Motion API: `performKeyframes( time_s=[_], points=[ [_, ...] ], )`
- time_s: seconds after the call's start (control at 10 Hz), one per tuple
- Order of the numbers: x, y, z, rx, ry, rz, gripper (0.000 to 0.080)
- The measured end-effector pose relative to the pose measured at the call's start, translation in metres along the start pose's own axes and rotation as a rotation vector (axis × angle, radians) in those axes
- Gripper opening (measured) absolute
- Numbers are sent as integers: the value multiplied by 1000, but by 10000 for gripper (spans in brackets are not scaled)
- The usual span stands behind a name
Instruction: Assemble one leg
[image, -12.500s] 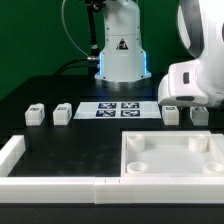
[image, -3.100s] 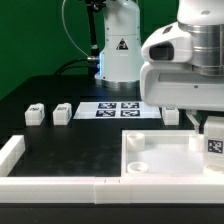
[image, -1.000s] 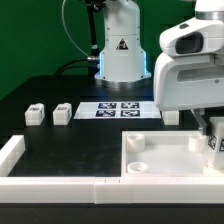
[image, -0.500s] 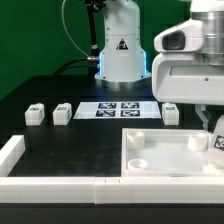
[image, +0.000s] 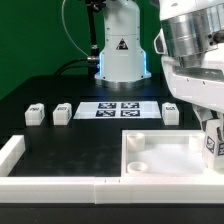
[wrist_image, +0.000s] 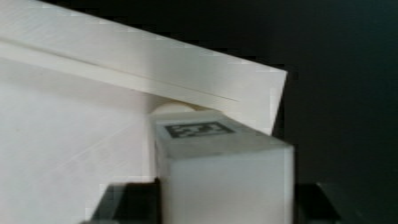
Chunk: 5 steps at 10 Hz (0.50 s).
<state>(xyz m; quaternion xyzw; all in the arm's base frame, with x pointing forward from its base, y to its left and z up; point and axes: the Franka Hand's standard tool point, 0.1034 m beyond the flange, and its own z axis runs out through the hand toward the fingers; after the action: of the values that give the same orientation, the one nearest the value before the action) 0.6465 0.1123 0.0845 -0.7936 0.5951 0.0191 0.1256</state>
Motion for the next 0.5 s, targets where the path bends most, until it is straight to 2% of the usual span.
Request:
performKeyframes(
  time_s=[0.2, 0.3, 0.4, 0.5],
  points=[
    [-2, 1, 1, -7, 6, -113, 346],
    [-6, 1, 2, -23, 25, -344, 527],
    [-11, 0, 3, -33, 34, -486, 527],
    [-8, 1, 3, -36, 33, -605, 624]
  ],
)
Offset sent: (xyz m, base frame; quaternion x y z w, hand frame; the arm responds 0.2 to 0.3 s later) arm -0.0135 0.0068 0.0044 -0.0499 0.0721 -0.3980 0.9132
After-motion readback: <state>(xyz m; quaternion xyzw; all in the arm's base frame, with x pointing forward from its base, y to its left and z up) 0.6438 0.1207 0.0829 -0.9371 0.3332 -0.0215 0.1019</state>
